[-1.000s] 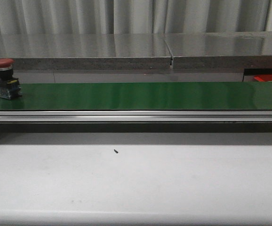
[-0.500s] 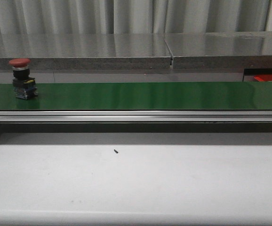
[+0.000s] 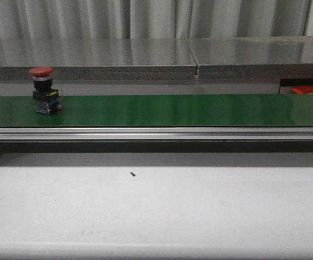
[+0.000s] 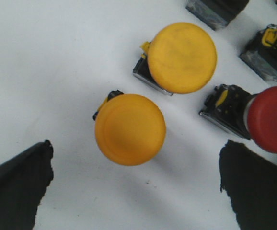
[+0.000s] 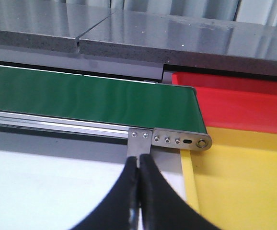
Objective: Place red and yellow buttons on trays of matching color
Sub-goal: 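Move the left gripper to a yellow push-button and grasp it, then set the yellow button on the belt and open the left gripper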
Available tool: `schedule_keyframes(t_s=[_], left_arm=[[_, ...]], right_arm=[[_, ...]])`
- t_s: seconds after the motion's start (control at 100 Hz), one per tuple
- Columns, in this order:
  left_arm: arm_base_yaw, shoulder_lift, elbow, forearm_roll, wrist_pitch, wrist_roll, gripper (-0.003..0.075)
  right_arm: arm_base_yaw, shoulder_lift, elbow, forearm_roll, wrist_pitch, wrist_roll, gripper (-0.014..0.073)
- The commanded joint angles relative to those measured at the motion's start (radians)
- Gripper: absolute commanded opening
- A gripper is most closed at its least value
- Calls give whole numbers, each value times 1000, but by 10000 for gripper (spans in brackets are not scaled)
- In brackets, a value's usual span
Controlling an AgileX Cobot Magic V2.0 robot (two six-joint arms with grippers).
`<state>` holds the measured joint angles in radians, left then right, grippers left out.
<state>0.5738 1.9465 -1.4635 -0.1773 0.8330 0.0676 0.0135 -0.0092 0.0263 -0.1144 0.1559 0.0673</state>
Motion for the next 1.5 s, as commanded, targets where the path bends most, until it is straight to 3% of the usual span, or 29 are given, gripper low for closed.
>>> schedule_keyframes(t_s=[0.0,0.37,0.48,0.6,0.86,0.97,1.3,1.49], left_arm=[[-5,-37,-22,-7,-50,2,659],[-3,31,-24,-7,-124,15,657],[4,31,-24,-7,-145,17,617],[8,31,-24,-7,-149,17,501],[8,29,-25,-16,-140,17,109],[8,2,-25,-37,-134,17,-16],[-4,-227,-25,-188,-112,17,-19],[-109,-302,-28,-205,-87,20,-19]], right_arm=[[2,-18,1,-4,-79,-4,-117],[2,-18,1,-4,-79,-4,-117],[2,-18,1,-4,-79,-4,-117],[2,-18,1,-4,-79,-4,-117],[2,-18,1,-4,-79,-4,-117],[2,-18,1,-4,-79,-4,-117],[2,-18,1,-4,-79,-4,-117],[2,-18,1,-4,-79,-4,-117]])
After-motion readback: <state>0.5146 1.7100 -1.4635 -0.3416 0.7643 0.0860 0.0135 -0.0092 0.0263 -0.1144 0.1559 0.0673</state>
